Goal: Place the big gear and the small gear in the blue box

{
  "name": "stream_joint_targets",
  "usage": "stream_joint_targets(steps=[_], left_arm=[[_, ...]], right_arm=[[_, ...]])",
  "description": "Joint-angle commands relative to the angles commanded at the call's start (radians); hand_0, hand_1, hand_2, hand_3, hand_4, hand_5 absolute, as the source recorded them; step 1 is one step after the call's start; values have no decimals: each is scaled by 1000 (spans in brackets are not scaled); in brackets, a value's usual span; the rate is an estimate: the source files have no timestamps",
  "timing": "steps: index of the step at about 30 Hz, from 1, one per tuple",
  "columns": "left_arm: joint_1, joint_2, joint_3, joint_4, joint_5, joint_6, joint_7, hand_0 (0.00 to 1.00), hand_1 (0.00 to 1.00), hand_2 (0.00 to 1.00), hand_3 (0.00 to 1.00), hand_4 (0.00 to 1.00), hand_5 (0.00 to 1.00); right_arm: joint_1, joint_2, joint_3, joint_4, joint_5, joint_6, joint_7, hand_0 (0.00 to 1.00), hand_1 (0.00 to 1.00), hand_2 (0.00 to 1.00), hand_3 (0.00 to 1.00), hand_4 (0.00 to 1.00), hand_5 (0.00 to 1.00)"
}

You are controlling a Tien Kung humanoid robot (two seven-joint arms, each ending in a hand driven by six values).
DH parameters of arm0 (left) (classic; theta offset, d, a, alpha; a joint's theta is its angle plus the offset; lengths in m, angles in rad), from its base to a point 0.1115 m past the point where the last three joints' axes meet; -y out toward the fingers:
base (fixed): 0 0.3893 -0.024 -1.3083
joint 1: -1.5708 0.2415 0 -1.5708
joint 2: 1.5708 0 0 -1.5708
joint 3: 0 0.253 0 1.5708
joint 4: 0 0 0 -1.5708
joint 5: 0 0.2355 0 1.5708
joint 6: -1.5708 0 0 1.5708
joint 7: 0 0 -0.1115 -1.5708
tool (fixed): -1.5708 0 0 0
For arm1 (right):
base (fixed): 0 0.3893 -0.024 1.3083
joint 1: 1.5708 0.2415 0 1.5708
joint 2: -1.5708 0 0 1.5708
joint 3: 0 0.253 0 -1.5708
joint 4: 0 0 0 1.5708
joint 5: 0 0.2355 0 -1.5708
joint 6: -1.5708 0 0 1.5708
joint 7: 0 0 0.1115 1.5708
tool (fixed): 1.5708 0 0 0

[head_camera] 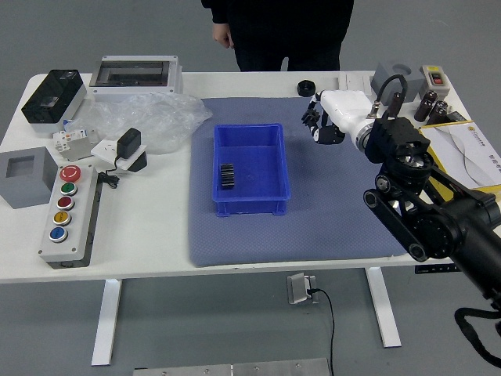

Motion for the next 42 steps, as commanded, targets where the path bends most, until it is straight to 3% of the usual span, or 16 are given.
stream_joint_targets(steps=[9,12,13,18,19,24,25,34,42], left_arm=[[2,0,5,0,2,-1,2,813,817,816,759,504,139],[1,0,6,0,2,-1,2,813,817,816,759,504,139],[2,0,6,0,2,-1,2,813,817,816,759,503,142],[3,-1,6,0,5,-2,3,813,817,816,759,503,142],[3,-1,6,0,5,-2,3,812,817,816,759,502,138],[2,-2,7,0,5,-2,2,812,817,816,759,502,138],[2,-2,6,0,5,-2,2,812,817,816,760,503,138],[2,-3,6,0,2,-2,1,812,817,816,759,503,140],[2,-3,5,0,-1,-1,0,812,816,816,759,504,143]], right_arm=[[6,47,-93,102,6,8,-3,390,391,434,584,446,216],[4,54,-115,108,15,17,-4,390,391,434,584,446,216],[4,55,-120,108,19,22,-4,407,449,500,639,528,271],[1,57,-119,100,52,63,0,407,449,500,639,528,271],[1,57,-115,99,59,71,1,720,681,832,932,804,490],[1,53,-96,95,70,93,4,720,681,832,932,804,490],[1,52,-92,95,71,96,4,806,767,912,975,844,530],[-9,37,-45,121,64,122,3,831,778,928,982,866,554],[-63,-13,65,196,94,81,6,830,777,917,973,868,564]])
